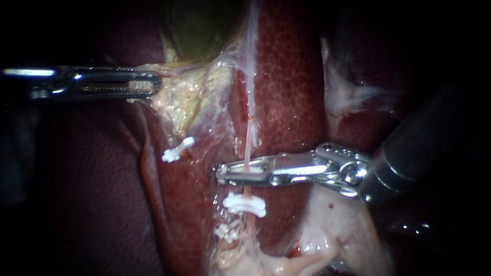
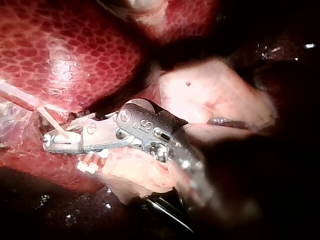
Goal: Going back third clip right tube
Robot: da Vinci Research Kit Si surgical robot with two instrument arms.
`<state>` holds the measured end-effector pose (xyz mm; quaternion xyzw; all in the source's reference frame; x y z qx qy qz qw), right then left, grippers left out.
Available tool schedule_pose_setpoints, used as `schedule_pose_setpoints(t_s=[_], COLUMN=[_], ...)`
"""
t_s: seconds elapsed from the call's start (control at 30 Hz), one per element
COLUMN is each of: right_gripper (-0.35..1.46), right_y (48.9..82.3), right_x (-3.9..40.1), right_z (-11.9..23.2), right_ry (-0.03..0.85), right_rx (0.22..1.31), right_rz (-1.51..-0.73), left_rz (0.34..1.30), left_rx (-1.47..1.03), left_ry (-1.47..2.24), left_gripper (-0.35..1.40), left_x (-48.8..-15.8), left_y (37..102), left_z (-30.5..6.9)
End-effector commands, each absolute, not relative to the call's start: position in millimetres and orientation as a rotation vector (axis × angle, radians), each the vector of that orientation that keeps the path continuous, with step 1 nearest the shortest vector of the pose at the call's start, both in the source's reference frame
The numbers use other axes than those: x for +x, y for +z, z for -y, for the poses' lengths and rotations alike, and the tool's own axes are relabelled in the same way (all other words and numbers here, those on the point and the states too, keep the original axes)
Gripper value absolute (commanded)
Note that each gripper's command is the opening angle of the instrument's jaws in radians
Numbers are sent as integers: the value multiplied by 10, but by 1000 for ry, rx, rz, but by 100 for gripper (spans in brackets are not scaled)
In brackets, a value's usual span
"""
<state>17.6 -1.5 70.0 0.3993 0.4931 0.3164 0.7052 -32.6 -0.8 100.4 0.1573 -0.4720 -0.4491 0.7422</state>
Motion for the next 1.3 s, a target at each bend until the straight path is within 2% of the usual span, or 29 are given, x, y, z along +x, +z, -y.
schedule_pose_setpoints(t_s=[0.03,0.3,0.37,0.4,0.43,0.5,0.8,1.07,1.3], right_gripper=[-35,-34,15,37,48,58,60,60,60], right_y=[700,701,702,702,703,704,705,722,717], right_x=[176,178,181,183,185,191,188,174,166], right_z=[16,16,15,14,14,13,9,-4,-8], right_ry=[704,695,592,578,583,578,531,531,516], right_rx=[888,898,826,811,811,794,729,713,707], right_rz=[-1096,-1093,-1149,-1177,-1195,-1223,-1255,-1255,-1259], left_rz=[1035,1035,1035,1035,1035,1035,1035,1035,1035], left_rx=[345,345,345,345,345,345,345,345,345], left_ry=[-984,-984,-984,-984,-984,-984,-984,-984,-984], left_gripper=[-11,-11,-11,-11,-11,-11,-11,-11,-11], left_x=[-326,-326,-326,-326,-326,-325,-325,-325,-325], left_y=[1004,1004,1004,1004,1004,1004,1004,1004,1004], left_z=[8,8,8,8,8,8,8,8,8])
